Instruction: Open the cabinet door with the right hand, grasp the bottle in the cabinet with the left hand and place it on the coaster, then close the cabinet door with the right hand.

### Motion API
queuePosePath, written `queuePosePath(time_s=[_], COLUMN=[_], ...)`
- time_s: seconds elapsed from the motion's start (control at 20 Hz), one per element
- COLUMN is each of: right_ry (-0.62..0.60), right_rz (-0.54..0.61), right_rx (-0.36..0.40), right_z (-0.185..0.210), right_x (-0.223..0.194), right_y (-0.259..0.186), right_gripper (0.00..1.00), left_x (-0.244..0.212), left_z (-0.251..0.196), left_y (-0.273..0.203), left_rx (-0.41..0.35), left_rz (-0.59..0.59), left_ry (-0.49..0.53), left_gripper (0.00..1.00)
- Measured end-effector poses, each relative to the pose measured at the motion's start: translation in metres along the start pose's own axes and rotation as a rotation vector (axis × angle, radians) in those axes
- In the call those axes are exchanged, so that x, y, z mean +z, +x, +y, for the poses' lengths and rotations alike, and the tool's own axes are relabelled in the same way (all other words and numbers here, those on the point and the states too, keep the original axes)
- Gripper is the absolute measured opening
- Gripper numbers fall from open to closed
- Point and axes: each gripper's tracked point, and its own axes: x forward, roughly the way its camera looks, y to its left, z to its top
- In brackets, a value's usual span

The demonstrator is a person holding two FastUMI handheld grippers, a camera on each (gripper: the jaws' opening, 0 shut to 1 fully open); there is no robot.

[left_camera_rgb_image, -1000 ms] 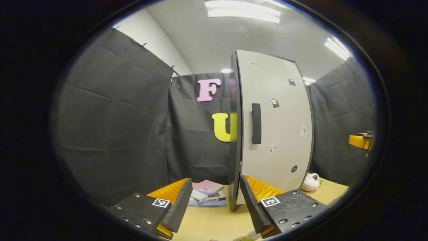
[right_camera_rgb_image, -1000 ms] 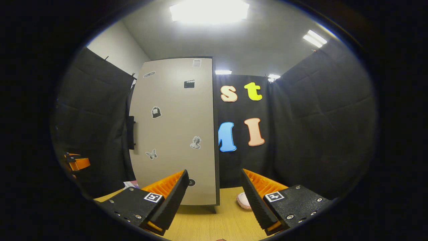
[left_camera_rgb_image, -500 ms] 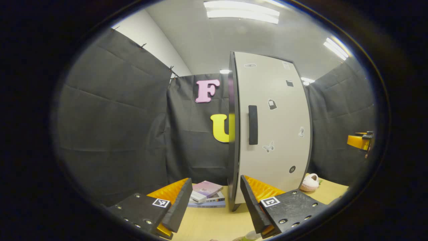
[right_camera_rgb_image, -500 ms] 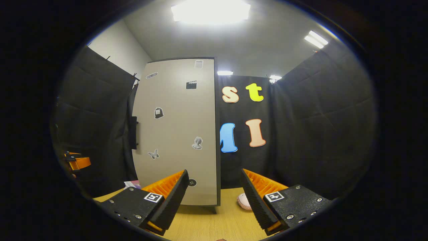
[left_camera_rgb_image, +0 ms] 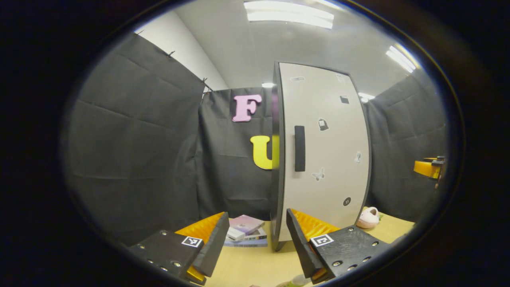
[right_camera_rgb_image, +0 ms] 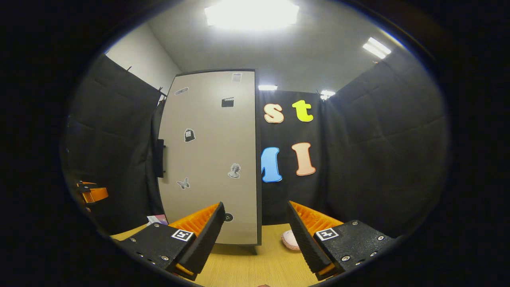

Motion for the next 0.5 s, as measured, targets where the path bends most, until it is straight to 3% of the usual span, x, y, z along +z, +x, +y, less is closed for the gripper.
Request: queuePosePath(time_s=[0.5], right_ry=[0.008], right_rz=[-0.014], right_rx=[-0.019], right_z=[-0.0009], right_x=[0.0014], right_y=[-0.0033], right_gripper=[0.95], left_x=[0.0038], left_z=[-0.0023], left_y=[0.0025], left_rx=[-0.016], left_rz=[-0.013], left_ry=[0.001], left_gripper=[0.82])
